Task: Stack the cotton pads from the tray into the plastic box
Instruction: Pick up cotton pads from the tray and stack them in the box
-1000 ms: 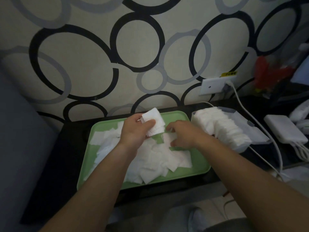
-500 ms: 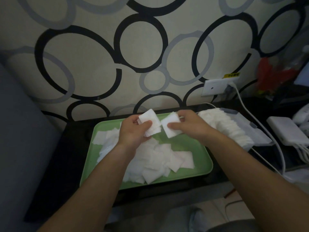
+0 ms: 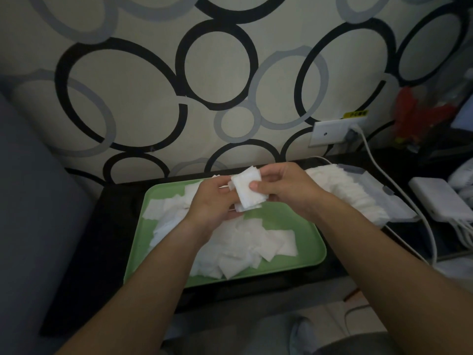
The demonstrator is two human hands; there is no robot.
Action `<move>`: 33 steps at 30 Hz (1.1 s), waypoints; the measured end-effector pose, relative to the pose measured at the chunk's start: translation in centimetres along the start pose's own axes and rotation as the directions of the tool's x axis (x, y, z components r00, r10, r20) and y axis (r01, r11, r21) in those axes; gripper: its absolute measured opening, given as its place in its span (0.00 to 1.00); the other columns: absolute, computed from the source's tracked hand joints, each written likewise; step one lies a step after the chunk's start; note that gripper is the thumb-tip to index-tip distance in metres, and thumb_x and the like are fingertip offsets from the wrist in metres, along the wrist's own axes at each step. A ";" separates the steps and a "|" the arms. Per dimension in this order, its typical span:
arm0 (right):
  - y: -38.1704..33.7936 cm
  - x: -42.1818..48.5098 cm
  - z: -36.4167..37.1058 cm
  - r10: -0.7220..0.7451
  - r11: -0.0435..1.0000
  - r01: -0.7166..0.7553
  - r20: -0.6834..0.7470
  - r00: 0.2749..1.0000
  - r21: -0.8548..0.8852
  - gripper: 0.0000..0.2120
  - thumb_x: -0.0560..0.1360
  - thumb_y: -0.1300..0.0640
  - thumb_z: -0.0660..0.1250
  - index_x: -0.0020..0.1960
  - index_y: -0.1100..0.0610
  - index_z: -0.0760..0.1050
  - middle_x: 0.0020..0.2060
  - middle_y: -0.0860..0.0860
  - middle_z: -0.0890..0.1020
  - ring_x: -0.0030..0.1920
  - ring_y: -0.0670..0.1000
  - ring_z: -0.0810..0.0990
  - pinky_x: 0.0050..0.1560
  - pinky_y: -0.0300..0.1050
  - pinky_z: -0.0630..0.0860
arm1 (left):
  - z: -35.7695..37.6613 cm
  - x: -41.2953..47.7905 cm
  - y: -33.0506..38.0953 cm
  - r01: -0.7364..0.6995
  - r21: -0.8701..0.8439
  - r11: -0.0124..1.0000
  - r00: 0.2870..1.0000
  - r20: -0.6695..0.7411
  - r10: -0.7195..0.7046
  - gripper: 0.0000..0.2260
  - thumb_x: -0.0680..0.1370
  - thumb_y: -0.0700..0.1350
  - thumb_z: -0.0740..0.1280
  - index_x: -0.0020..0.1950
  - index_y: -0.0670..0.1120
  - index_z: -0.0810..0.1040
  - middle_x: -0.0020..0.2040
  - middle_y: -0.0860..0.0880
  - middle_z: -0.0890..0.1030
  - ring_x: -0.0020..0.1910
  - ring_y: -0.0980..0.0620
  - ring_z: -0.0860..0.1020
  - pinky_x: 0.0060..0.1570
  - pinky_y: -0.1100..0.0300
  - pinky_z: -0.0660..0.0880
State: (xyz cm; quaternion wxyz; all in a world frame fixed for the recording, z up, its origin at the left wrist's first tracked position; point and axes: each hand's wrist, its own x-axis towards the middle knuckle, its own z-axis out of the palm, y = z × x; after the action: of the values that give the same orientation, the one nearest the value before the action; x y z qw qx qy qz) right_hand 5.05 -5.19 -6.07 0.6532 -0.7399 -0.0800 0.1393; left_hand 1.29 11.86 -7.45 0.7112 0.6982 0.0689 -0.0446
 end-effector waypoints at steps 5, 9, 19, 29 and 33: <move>0.0 -0.1 0.2 -0.010 0.998 0.007 -0.042 0.999 -0.055 0.12 0.71 0.65 0.75 0.54 0.63 0.81 0.50 0.66 0.83 0.49 0.60 0.84 0.57 0.59 0.80 | -0.1 -0.3 0.2 -0.009 0.003 1.000 1.000 0.022 0.009 0.08 0.79 0.42 0.70 0.57 0.46 0.83 0.48 0.47 0.87 0.45 0.52 0.86 0.43 0.60 0.82; -0.1 -0.3 0.6 -0.023 0.995 0.017 -0.064 0.998 -0.094 0.10 0.70 0.63 0.77 0.50 0.61 0.81 0.41 0.58 0.83 0.43 0.55 0.83 0.52 0.57 0.81 | 0.0 -0.7 0.9 0.037 -0.007 0.999 0.999 -0.002 -0.037 0.10 0.80 0.43 0.65 0.58 0.45 0.83 0.51 0.44 0.86 0.45 0.49 0.86 0.42 0.57 0.81; -0.7 -3.4 2.0 -0.038 0.935 -0.006 -0.115 0.993 -0.355 0.13 0.81 0.52 0.63 0.49 0.60 0.79 0.43 0.54 0.84 0.39 0.52 0.83 0.42 0.46 0.77 | 0.0 -3.5 1.5 -0.020 0.001 1.000 0.990 -0.138 0.020 0.13 0.77 0.38 0.71 0.62 0.43 0.79 0.56 0.45 0.84 0.52 0.48 0.83 0.43 0.58 0.81; 2.5 -6.0 1.4 0.163 0.886 -0.206 -0.137 0.977 -0.415 0.15 0.77 0.67 0.60 0.53 0.53 0.81 0.58 0.52 0.81 0.55 0.50 0.77 0.50 0.40 0.70 | -0.9 -5.2 1.2 0.087 -0.098 0.991 0.965 -0.238 -0.108 0.10 0.78 0.38 0.70 0.59 0.42 0.80 0.59 0.40 0.81 0.49 0.47 0.81 0.42 0.58 0.81; 2.0 -5.8 1.9 0.183 0.923 -0.210 -0.113 0.977 -0.322 0.18 0.77 0.68 0.59 0.61 0.56 0.80 0.59 0.48 0.78 0.59 0.47 0.73 0.57 0.40 0.68 | -1.3 -5.3 1.0 0.064 -0.110 0.992 0.961 -0.260 -0.091 0.10 0.77 0.38 0.70 0.58 0.43 0.80 0.58 0.41 0.82 0.51 0.47 0.81 0.39 0.60 0.80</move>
State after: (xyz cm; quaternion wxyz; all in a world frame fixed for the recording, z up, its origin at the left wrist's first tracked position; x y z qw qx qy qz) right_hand -1.13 -5.37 -7.63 0.5048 -0.8485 -0.0013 0.1585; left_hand -3.81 12.97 -5.65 0.7277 0.6579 0.1925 0.0247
